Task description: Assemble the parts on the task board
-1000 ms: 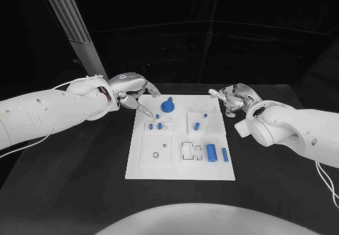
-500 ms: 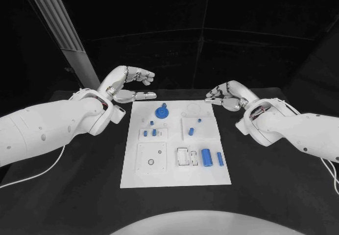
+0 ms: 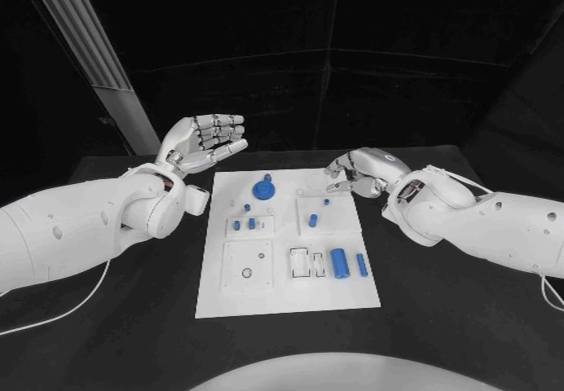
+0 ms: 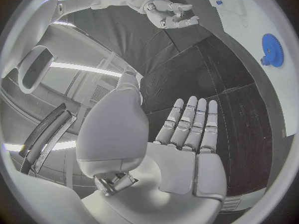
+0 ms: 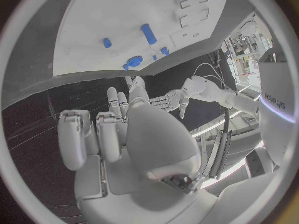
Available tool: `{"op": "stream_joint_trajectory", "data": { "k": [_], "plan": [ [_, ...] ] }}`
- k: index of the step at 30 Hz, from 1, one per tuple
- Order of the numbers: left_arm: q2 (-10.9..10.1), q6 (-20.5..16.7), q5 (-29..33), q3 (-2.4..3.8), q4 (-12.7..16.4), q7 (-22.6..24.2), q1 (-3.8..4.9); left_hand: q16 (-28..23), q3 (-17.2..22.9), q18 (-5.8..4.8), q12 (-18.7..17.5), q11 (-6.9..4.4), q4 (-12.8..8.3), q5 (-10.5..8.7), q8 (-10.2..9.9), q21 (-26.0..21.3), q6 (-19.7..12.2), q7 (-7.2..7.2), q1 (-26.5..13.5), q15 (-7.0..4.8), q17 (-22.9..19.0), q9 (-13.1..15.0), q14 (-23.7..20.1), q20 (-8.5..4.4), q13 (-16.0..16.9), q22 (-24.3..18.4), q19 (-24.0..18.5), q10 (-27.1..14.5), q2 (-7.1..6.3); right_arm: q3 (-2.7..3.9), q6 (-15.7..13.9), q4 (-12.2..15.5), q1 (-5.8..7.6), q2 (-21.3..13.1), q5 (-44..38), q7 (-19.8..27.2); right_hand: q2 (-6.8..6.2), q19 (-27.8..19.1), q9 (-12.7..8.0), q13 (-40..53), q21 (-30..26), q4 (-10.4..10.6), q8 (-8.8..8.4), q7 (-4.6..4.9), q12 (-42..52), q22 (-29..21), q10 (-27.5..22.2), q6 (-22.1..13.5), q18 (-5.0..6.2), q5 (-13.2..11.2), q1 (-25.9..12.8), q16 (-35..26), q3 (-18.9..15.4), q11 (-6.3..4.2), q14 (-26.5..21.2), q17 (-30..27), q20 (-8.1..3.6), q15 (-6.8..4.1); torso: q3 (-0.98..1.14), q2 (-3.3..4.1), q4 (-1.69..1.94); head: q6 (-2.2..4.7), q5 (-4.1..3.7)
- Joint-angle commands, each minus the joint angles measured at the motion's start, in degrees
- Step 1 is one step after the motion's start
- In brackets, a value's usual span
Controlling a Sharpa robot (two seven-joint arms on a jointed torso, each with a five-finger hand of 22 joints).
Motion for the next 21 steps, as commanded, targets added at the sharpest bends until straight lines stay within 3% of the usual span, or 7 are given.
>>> {"op": "stream_joint_trajectory", "data": {
  "k": [1,11,21],
  "plan": [
    [-0.05,1.26,3.12,0.05,0.44,13.85,0.01,0.54,0.64,-0.11,0.67,-0.07,0.03,-0.26,0.64,-0.5,-0.5,5.38,-0.09,-0.07,-0.12,0.15,-0.68,0.07,0.2,-0.37,0.02,-0.65,0.71,0.03,5.34,-0.17,-0.12,0.59,-10.34,-3.8,-0.28,5.27,0.08,-1.12,0.25,0.06,-0.49,-0.56,-0.84,14.61,1.04,0.52,-0.93,-0.28,0.81,-0.13,0.35,-0.27,5.21,11.03,-0.92,-0.78,0.0,-0.04,0.07,-0.09,0.08],
    [0.21,1.15,3.24,0.05,0.36,13.77,-0.2,2.41,2.41,-0.07,3.03,-0.05,-0.02,-1.82,2.58,-1.62,-1.81,5.42,0.28,-0.04,-0.52,0.57,-1.52,0.06,0.81,-1.88,1.0,-1.98,2.79,0.03,9.91,-1.1,-1.02,2.51,-14.73,-6.32,-0.51,5.22,0.07,-4.32,0.18,0.7,-1.4,-1.33,-3.18,14.58,4.16,2.01,-0.92,-0.28,2.06,-0.07,0.65,-1.02,5.26,11.14,-1.97,-1.62,-0.05,-0.06,0.0,-0.43,-0.2],
    [0.31,1.2,3.25,0.05,0.29,13.52,-0.25,3.85,3.14,-0.1,4.97,-0.02,-0.06,-2.04,4.24,-2.31,-2.85,5.46,0.63,-0.02,-1.06,0.87,-2.1,0.06,1.22,-2.84,1.67,-3.12,3.66,0.03,11.79,-2.06,-1.39,3.81,-16.22,-12.33,-0.55,5.08,-0.04,-6.01,-0.08,0.88,-2.29,-1.05,-4.85,14.48,4.42,1.95,-0.85,-0.28,2.86,-0.13,0.96,-0.81,5.24,10.99,-1.92,-1.48,-0.04,-0.01,-0.03,-0.43,-0.14]
  ]
}}
